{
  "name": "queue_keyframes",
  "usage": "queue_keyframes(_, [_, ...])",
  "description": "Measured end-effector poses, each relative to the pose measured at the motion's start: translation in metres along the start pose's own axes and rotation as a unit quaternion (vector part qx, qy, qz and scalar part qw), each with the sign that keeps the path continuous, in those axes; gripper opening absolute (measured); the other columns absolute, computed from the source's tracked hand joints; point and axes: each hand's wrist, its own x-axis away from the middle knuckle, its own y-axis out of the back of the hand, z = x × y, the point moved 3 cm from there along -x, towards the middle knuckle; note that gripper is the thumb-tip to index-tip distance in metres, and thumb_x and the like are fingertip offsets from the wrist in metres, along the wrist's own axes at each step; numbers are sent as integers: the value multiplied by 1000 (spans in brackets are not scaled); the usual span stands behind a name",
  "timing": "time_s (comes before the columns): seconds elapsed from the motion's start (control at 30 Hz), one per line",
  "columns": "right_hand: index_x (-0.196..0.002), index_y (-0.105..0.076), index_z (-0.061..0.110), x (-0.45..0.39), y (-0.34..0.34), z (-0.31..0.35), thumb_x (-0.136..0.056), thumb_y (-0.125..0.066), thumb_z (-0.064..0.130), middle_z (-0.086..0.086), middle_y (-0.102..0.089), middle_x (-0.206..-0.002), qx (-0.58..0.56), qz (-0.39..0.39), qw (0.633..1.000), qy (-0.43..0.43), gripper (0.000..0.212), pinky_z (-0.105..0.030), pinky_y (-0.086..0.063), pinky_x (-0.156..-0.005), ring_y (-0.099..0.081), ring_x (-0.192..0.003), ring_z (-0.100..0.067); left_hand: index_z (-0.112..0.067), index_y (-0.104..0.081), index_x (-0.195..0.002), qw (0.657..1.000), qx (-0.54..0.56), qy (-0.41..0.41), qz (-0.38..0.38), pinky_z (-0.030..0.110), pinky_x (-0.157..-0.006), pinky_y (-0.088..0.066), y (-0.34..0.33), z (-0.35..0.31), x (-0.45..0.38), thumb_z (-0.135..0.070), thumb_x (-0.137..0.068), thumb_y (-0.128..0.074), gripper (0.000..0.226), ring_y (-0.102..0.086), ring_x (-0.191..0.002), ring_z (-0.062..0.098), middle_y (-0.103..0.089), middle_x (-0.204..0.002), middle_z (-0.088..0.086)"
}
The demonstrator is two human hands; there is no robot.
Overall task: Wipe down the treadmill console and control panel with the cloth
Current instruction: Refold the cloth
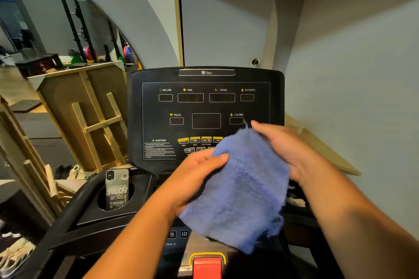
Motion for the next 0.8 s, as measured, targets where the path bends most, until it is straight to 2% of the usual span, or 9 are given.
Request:
queue_keyframes(0.1, [-108, -59, 12, -4, 8, -56, -88, -61, 50, -14, -71, -86, -4, -8, 991, -135, 43, -32, -48, -53, -66, -61, -24, -7, -71, -96, 998, 31, 33, -52, 31, -75, -55, 3, -4, -1, -18, -101, -58, 18, -68, -81, 21, -71, -88, 12])
queue_keyframes(0.2, [-118, -64, 12, 7, 0, -99, -85, -57, 58, -19, -73, -98, -38, 61, 978, -196, 58, -40, -52, -68, -67, -76, -33, -7, -69, -100, 993, 32, 50, -98, 35, -76, -52, 7, -6, 1, -20, -101, -58, 17, -67, -81, 23, -71, -86, 13])
queue_keyframes(0.3, [-106, -71, 14, 14, -11, -109, -85, -50, 65, -12, -73, -94, -44, 122, 977, -168, 59, -44, -48, -89, -67, -82, -28, -7, -71, -102, 990, 30, 58, -122, 37, -78, -51, 13, -5, 2, -20, -100, -59, 18, -66, -84, 25, -70, -92, 16])
queue_keyframes(0.37, [-111, -68, 20, 13, -11, -101, -85, -49, 65, -10, -74, -99, -65, 96, 986, -122, 54, -49, -48, -97, -70, -92, -28, -6, -74, -102, 990, 24, 57, -128, 41, -85, -51, 15, -4, 4, -19, -100, -59, 20, -67, -89, 27, -73, -97, 18])
queue_keyframes(0.47, [-120, -61, 29, 18, -5, -79, -83, -52, 60, -12, -75, -106, -66, 40, 996, -51, 50, -50, -50, -97, -70, -101, -31, -6, -76, -102, 989, 20, 44, -137, 43, -93, -50, 18, -6, 8, -17, -100, -57, 22, -69, -93, 29, -75, -103, 20])
queue_keyframes(0.6, [-115, -66, 41, 30, -12, -66, -72, -70, 51, 0, -72, -112, -13, 31, 999, 23, 44, -46, -51, -97, -67, -108, -23, -7, -75, -103, 991, 4, 29, -127, 30, -76, -58, 18, -10, 12, -18, -101, -56, 22, -73, -84, 20, -77, -96, 14])
queue_keyframes(0.7, [-113, -67, 42, 31, -17, -69, -82, -72, 38, 2, -70, -114, 8, 10, 999, 31, 31, -42, -51, -96, -65, -108, -19, -10, -76, -100, 993, 1, 22, -120, 25, -67, -58, 18, -12, 15, -19, -101, -56, 22, -73, -81, 17, -77, -94, 11])
queue_keyframes(0.8, [-109, -70, 37, 30, -19, -72, -86, -68, 34, -2, -72, -113, -27, 10, 1000, -2, 23, -43, -50, -95, -65, -106, -22, -14, -78, -95, 992, 18, 14, -126, 28, -72, -58, 20, -13, 18, -21, -101, -57, 23, -72, -85, 20, -75, -95, 11])
